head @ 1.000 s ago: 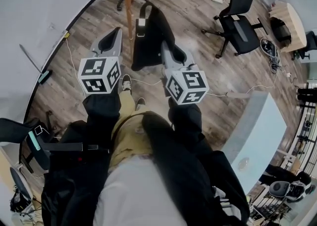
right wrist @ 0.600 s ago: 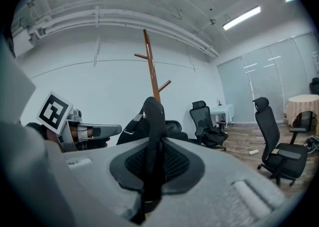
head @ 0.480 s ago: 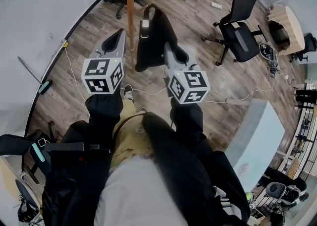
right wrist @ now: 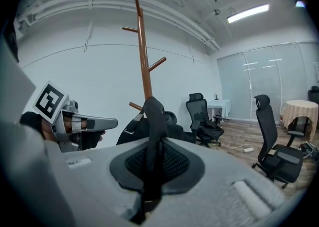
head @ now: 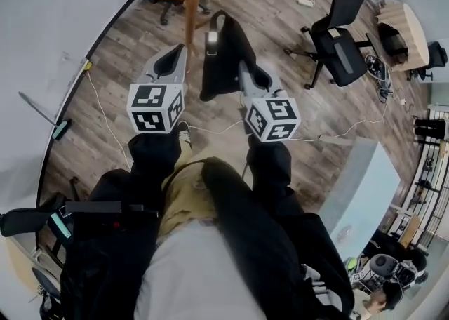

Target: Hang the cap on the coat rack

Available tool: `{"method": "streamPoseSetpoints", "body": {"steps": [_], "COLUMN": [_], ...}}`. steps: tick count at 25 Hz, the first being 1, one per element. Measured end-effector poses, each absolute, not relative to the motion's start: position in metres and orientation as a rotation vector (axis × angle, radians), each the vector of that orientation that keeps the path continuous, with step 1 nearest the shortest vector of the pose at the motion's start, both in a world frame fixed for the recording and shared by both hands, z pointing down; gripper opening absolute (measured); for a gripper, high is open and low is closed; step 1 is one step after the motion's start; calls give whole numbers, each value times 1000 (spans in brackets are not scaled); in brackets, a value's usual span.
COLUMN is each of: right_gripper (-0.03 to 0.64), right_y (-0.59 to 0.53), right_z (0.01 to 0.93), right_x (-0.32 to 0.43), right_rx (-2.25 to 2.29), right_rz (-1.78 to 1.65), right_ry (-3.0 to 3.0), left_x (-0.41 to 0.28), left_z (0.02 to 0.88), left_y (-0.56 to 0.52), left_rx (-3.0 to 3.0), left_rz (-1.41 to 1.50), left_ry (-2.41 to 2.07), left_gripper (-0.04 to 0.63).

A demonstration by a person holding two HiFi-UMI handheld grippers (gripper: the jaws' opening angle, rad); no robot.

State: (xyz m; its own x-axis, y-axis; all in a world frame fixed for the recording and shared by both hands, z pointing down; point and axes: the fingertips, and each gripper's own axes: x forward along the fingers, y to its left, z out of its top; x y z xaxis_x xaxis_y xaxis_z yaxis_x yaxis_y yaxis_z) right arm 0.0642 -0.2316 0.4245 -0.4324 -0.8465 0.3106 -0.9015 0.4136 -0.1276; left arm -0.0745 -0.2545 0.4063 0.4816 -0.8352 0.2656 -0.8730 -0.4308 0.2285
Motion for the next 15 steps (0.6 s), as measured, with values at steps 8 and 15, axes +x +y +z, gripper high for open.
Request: {"method": "streamPoseSetpoints", "body": {"steps": [8, 15], "right_gripper": [21, 21], "right_y": [-269, -300], "right_z": [457, 484], "right_x": [70, 83], "right_rx": [1494, 1401], "right_rz": [411, 400], "right_ry": [-2433, -2428], "left_x": [-75, -63], "left_z": [440, 454], "left_y": [-281, -292], "left_rx": [2334, 2281], "left_rz": [211, 249], "left_ry": [-1424, -1479], "left_gripper": [-2, -2]}}
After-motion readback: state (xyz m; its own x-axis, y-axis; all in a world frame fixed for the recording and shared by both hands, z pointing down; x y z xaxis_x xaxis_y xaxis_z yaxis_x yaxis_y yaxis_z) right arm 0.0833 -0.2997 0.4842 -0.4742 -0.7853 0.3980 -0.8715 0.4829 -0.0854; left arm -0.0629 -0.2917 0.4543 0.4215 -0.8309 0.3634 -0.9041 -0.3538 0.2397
